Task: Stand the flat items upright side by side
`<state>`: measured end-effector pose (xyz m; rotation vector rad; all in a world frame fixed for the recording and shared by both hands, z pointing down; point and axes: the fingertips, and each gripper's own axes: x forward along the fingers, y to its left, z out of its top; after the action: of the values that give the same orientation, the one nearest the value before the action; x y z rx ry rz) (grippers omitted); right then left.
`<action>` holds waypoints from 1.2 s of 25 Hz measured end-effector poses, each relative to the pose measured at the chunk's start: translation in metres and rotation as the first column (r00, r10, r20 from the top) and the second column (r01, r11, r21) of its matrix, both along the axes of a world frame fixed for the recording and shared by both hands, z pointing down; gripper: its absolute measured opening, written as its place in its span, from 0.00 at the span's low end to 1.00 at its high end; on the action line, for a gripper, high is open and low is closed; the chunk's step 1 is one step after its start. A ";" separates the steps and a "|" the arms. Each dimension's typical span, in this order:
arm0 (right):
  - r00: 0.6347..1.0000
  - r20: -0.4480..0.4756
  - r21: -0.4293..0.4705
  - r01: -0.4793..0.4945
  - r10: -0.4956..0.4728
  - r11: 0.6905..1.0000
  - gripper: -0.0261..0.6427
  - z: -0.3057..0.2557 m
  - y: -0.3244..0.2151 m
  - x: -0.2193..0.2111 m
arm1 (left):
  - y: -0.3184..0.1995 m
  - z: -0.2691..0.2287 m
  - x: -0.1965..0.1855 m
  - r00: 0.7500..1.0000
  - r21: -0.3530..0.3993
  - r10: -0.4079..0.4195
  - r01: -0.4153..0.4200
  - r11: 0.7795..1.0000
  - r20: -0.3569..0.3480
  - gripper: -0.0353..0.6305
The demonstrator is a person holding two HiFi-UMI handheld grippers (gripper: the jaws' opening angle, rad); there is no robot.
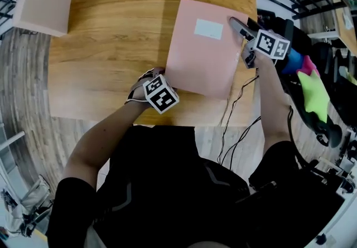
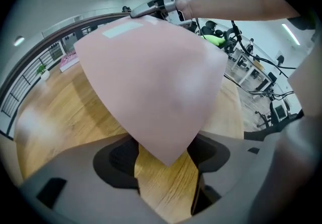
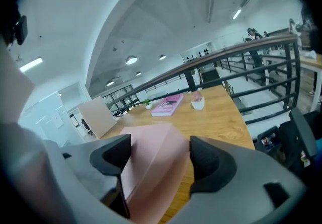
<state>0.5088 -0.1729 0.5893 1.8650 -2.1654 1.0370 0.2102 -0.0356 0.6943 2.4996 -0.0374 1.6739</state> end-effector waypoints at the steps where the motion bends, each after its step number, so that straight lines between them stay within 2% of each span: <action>1: 1.000 -0.020 0.020 -0.001 0.001 1.000 0.59 -0.009 0.001 -0.002 | 0.002 0.000 0.001 1.000 -0.003 0.002 -0.002 1.000 0.000 0.53; 11: 0.988 -0.149 0.210 -0.014 0.046 0.978 0.55 -0.091 0.033 -0.033 | -0.020 0.003 -0.014 0.996 0.158 0.069 -0.078 0.984 0.060 0.53; 14: 0.984 -0.177 0.264 0.014 0.034 0.964 0.51 -0.120 0.044 -0.052 | -0.027 0.004 -0.023 0.995 0.210 0.058 -0.075 0.975 0.087 0.53; 17: 0.970 -0.241 0.317 0.045 0.035 0.947 0.50 -0.144 0.055 -0.070 | -0.033 0.005 -0.024 0.994 0.262 0.050 -0.074 0.962 0.097 0.53; 22: 0.958 -0.286 0.369 0.074 0.038 0.926 0.47 -0.170 0.074 -0.095 | -0.050 0.007 -0.033 0.990 0.329 0.025 -0.069 0.942 0.135 0.53; 25: 0.945 -0.325 0.389 0.114 0.020 0.914 0.34 -0.179 0.087 -0.113 | -0.059 0.009 -0.030 0.990 0.349 0.007 -0.056 0.936 0.142 0.53; 30: 0.924 -0.380 0.403 0.127 0.039 0.907 0.33 -0.179 0.104 -0.126 | -0.069 0.012 -0.029 0.988 0.410 0.000 -0.063 0.910 0.152 0.53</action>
<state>0.3830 -0.0684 0.4103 1.9554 -2.2925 0.1621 0.1810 -0.1045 0.7066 2.6611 -0.4129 2.0489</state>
